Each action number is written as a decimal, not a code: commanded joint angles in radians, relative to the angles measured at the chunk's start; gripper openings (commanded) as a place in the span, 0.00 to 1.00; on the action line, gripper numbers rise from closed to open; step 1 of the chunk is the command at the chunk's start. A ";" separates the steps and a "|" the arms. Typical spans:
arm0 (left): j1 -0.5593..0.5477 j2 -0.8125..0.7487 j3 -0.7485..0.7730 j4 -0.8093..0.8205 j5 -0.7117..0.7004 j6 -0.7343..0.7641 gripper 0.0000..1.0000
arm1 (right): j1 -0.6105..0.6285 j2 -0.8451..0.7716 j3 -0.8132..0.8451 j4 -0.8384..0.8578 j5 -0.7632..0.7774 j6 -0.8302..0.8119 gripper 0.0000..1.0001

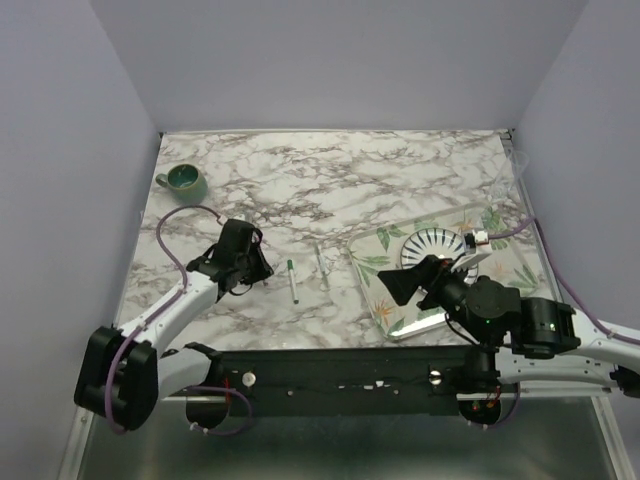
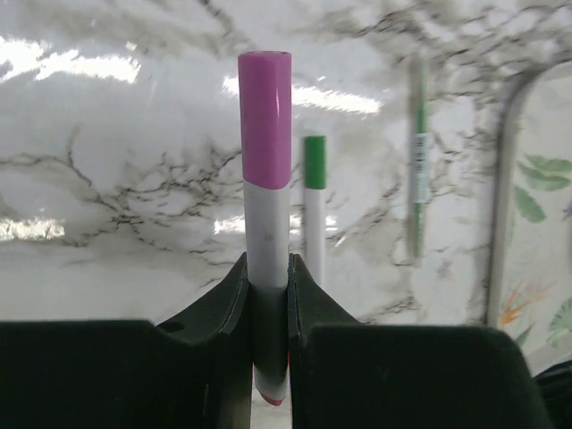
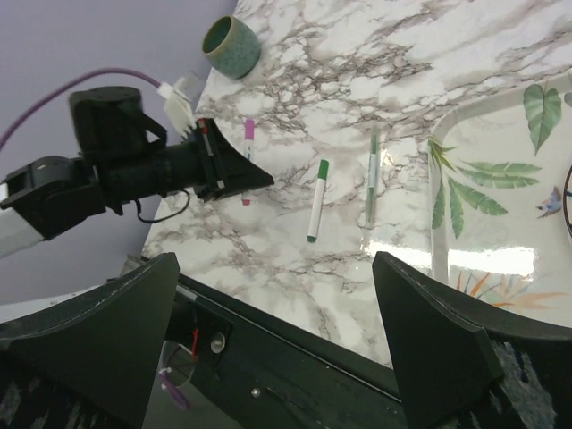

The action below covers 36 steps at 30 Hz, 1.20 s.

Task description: Insert the pens into the pen caps

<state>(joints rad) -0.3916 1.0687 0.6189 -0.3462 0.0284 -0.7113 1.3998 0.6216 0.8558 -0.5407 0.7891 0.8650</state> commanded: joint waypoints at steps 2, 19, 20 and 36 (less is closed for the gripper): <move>0.010 0.134 -0.016 -0.022 0.015 -0.079 0.13 | 0.005 -0.019 0.000 -0.076 0.041 0.077 0.96; 0.002 0.060 -0.050 -0.137 0.001 -0.079 0.47 | 0.005 0.069 0.035 -0.053 -0.016 0.072 0.96; 0.002 0.054 -0.032 -0.149 -0.004 -0.068 0.47 | 0.005 0.073 0.040 -0.053 -0.024 0.071 0.96; 0.002 -0.377 0.159 0.117 0.217 0.265 0.99 | 0.005 0.182 0.086 -0.053 -0.062 0.002 1.00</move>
<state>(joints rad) -0.3882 0.8238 0.8146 -0.4145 0.1497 -0.5720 1.3998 0.7906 0.8974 -0.5861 0.7330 0.8806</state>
